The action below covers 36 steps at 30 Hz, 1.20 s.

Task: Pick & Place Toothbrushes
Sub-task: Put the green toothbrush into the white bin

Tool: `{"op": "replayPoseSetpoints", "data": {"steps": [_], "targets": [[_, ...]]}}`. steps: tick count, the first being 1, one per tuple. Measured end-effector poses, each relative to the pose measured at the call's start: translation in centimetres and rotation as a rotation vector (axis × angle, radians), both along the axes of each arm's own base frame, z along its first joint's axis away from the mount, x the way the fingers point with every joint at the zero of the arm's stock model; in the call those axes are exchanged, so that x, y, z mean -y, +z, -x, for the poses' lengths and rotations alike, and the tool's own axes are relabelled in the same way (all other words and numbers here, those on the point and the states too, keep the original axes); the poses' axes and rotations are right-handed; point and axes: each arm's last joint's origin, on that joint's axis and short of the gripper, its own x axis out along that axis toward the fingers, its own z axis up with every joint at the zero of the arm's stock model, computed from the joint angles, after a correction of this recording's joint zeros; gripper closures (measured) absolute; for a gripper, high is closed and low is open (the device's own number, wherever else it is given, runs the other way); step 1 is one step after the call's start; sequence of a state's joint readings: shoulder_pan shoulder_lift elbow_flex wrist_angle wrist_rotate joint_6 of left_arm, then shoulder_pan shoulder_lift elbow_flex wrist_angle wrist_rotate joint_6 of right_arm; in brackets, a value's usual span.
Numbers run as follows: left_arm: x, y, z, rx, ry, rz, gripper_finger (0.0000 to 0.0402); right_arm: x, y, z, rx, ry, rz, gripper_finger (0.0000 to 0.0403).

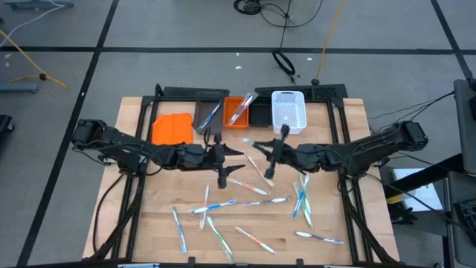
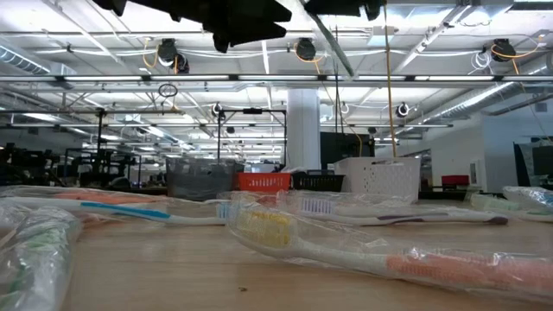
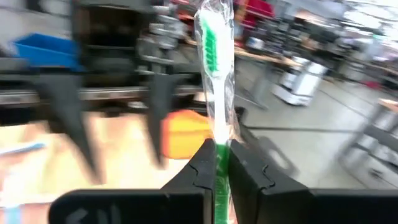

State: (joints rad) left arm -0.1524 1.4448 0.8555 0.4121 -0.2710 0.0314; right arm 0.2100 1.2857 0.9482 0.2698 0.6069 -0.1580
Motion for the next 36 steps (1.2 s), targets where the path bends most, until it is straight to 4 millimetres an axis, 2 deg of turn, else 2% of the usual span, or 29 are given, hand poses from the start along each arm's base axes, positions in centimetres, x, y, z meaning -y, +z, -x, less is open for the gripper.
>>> {"op": "replayPoseSetpoints", "data": {"steps": [8, 15, 23, 31, 36], "targets": [[0.2, -0.7, 0.2, -0.068, 0.005, 0.067, 0.0206, 3.0, -0.3, 0.6, -0.056, -0.296, 0.022, 0.0395], [0.6, -0.9, 0.3, -0.084, -0.007, 0.079, 0.0219, 7.5, -1.2, 1.2, -0.134, -0.509, 0.005, 0.0398], [1.0, -0.9, 0.4, -0.085, -0.021, 0.076, 0.022, 12.4, -2.4, 2.7, -0.234, -0.706, -0.039, 0.04], [1.0, -0.9, 0.4, -0.085, -0.021, 0.076, 0.022, 16.4, -3.4, 4.1, -0.273, -0.774, -0.155, 0.0401], [1.0, -0.9, 0.4, -0.091, -0.021, 0.075, 0.022, 17.9, -5.6, 5.4, -0.265, -0.793, -0.228, 0.0402]]}}
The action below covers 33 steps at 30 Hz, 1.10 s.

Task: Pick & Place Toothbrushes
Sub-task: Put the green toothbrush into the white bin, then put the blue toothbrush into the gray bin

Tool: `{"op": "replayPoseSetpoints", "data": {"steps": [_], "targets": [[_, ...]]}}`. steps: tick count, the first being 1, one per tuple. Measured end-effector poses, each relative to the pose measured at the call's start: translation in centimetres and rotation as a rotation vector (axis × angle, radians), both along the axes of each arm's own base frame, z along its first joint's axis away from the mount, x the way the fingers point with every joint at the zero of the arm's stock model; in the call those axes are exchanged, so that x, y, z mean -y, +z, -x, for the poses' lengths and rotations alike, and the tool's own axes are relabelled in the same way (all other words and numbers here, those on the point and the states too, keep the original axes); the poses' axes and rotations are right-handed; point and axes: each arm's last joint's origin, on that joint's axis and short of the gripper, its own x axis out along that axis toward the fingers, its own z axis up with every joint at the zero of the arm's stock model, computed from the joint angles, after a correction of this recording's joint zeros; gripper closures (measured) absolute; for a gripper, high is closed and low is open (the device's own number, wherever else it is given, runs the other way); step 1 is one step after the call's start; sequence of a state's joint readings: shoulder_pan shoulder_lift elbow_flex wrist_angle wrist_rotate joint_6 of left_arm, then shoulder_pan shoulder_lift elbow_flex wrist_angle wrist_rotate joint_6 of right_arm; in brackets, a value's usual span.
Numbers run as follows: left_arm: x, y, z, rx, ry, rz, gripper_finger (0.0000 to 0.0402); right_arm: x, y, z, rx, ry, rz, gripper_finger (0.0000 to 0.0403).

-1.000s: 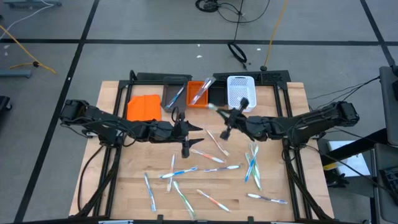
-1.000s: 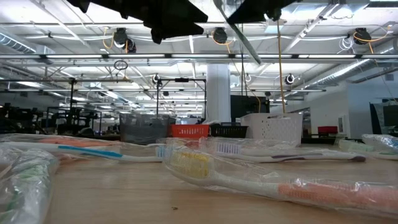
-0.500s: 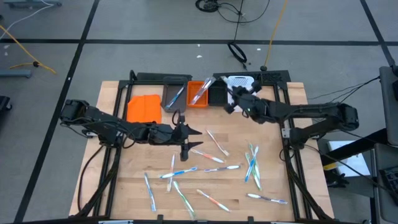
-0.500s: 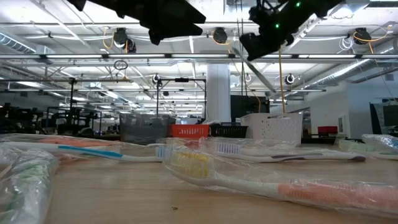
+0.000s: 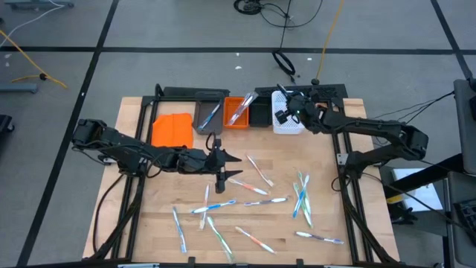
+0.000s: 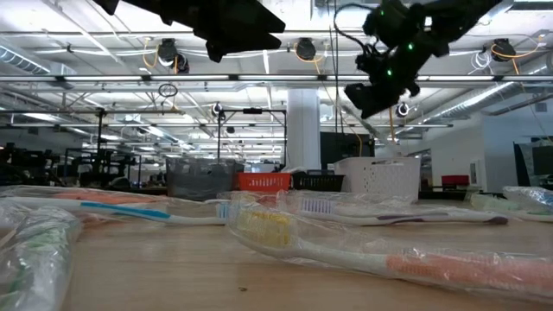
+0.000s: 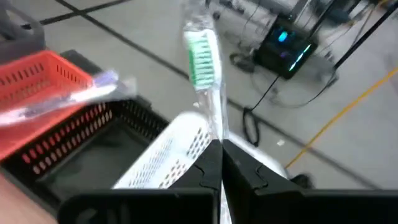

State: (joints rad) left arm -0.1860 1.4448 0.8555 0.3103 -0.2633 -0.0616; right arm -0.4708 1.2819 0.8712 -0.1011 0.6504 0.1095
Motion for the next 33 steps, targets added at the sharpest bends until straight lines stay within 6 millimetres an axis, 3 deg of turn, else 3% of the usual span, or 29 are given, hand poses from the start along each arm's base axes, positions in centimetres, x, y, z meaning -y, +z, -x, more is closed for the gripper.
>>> {"op": "replayPoseSetpoints", "data": {"steps": [8, 23, 27, 33], "targets": [[0.0, 0.0, 0.0, -0.002, 0.0, -0.001, 0.022, 1.5, -3.9, 2.3, 0.075, -0.027, -0.085, 0.0402], [0.0, 0.0, 0.0, -0.004, 0.0, -0.002, 0.022, 2.3, -4.4, 3.0, 0.108, 0.028, -0.152, 0.04], [0.0, 0.0, 0.0, -0.004, 0.0, -0.002, 0.022, 2.3, -4.5, 3.0, 0.079, 0.039, -0.149, 0.0372], [0.0, 0.0, 0.0, -0.004, 0.0, -0.002, 0.022, 2.3, -4.5, 3.1, 0.068, 0.04, -0.153, 0.0294]]}}
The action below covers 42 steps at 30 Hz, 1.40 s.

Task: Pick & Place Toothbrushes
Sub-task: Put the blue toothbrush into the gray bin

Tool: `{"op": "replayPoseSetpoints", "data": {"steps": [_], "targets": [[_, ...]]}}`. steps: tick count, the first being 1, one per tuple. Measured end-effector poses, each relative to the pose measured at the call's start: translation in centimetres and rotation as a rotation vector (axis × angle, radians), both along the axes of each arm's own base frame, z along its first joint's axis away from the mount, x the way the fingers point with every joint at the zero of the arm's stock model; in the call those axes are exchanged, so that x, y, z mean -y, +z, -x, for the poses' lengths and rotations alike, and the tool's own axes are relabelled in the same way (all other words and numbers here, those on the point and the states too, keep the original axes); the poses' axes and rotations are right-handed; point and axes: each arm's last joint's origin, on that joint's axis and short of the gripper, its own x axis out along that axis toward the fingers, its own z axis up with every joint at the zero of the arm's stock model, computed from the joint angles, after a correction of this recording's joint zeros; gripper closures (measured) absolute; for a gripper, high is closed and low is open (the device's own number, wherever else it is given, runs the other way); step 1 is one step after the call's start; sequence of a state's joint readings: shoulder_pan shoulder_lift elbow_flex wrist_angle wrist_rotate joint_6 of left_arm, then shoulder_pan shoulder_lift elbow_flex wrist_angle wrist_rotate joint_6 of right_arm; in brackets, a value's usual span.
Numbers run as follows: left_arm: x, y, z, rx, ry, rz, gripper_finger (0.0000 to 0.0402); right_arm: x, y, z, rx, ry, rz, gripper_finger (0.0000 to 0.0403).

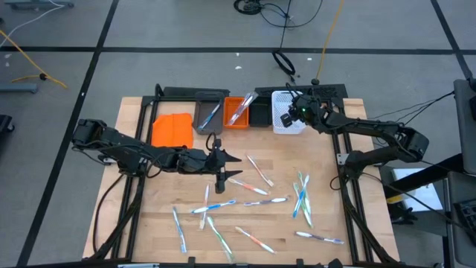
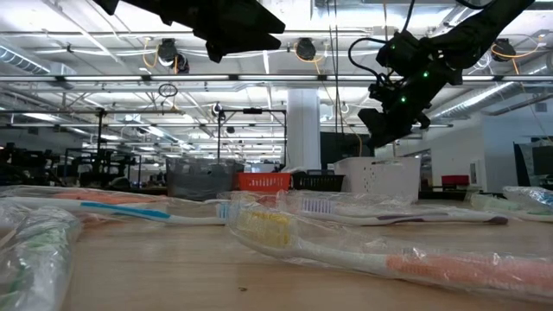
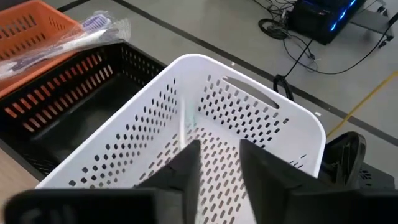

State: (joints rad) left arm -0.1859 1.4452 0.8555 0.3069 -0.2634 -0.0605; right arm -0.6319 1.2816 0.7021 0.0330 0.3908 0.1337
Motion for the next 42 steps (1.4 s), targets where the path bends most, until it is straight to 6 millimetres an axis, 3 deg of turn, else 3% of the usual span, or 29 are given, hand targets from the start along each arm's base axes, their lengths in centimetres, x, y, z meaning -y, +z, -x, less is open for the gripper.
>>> {"op": "replayPoseSetpoints", "data": {"steps": [6, 14, 24, 33, 42], "targets": [[0.0, 0.0, 0.0, -0.004, 0.0, -0.001, 0.022, -0.1, 0.0, -0.1, 0.009, 0.002, -0.004, 0.0248], [0.0, -0.3, 0.1, -0.028, 0.0, -0.005, 0.022, -2.1, 1.2, -0.7, 0.075, 0.143, -0.021, 0.0249], [0.0, -0.3, 0.1, -0.028, 0.001, -0.005, 0.022, -6.8, 2.2, -0.3, 0.138, 0.486, -0.291, 0.0252], [0.0, -0.3, 0.1, -0.027, -0.001, -0.01, 0.022, -11.3, 1.6, 0.9, 0.045, 0.502, -0.556, 0.0252], [0.0, -0.2, 0.1, -0.026, -0.001, -0.01, 0.022, -14.1, 1.1, 1.0, 0.019, 0.472, -0.702, 0.0252]]}}
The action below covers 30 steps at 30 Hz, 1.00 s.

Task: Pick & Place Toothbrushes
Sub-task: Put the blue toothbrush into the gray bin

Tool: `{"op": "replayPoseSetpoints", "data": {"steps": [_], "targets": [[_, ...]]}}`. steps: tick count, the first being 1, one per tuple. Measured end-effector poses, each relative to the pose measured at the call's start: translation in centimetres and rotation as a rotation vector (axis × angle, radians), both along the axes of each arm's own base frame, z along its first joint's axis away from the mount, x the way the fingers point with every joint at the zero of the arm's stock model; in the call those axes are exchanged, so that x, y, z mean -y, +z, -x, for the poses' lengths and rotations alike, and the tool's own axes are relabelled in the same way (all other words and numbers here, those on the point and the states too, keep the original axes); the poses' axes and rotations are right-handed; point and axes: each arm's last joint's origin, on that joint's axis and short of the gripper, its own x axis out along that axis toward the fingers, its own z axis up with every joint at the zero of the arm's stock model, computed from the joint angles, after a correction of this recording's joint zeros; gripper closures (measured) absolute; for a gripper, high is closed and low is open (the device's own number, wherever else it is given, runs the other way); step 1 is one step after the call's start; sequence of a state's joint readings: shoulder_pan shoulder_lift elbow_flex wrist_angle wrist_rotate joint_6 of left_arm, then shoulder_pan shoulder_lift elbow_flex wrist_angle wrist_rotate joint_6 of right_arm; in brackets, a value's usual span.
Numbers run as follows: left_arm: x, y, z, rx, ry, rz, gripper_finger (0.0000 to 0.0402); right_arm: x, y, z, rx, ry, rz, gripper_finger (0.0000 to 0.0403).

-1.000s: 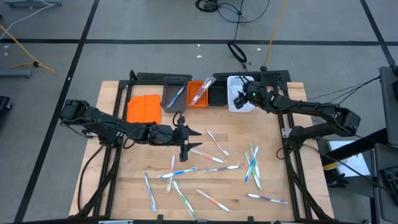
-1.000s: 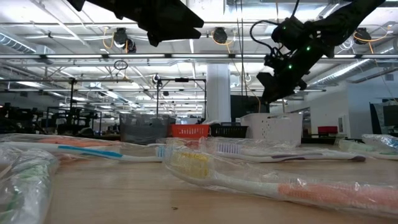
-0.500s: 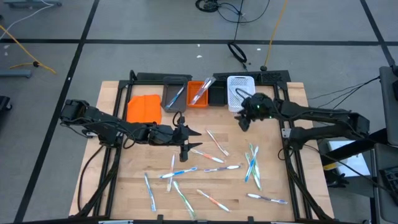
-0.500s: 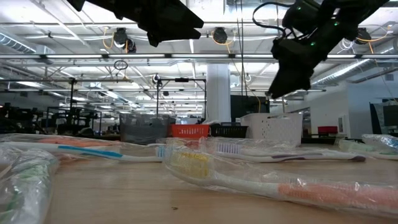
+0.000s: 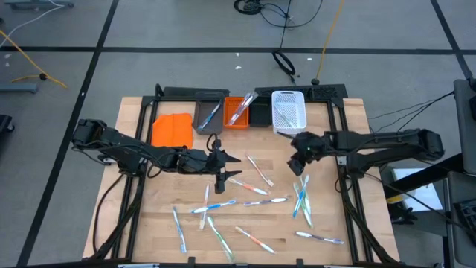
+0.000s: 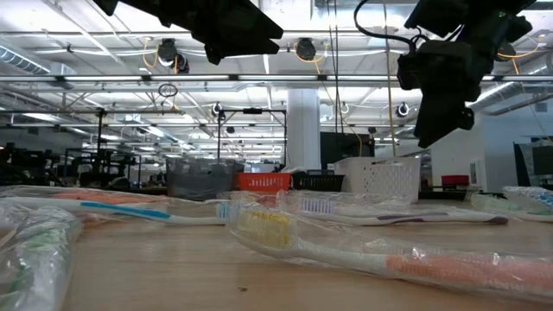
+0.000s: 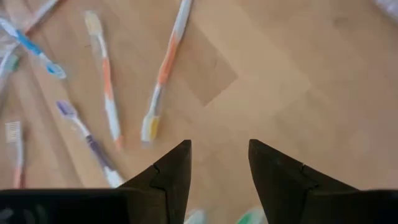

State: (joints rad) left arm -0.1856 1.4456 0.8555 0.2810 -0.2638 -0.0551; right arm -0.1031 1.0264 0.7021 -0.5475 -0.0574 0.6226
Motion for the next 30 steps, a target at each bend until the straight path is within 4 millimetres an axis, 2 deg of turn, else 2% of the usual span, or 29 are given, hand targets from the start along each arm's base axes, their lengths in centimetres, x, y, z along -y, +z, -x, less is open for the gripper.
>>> {"op": "replayPoseSetpoints", "data": {"steps": [10, 18, 23, 30], "targets": [[0.0, 0.0, 0.0, 0.0, 0.0, 0.0, 0.022, -2.3, -0.7, 0.7, -0.1, -0.104, -0.15, 0.0252], [0.0, 0.0, 0.0, 0.0, 0.0, 0.001, 0.022, -4.0, -3.2, 2.0, -0.211, -0.145, -0.264, 0.0252], [0.0, 0.0, 0.0, 0.003, -0.005, -0.016, 0.022, -4.3, -4.0, 2.6, -0.258, -0.157, -0.301, 0.0252], [0.0, 0.1, 0.0, 0.005, -0.004, -0.017, 0.022, -4.3, -4.0, 3.2, -0.3, -0.166, -0.292, 0.0252]]}}
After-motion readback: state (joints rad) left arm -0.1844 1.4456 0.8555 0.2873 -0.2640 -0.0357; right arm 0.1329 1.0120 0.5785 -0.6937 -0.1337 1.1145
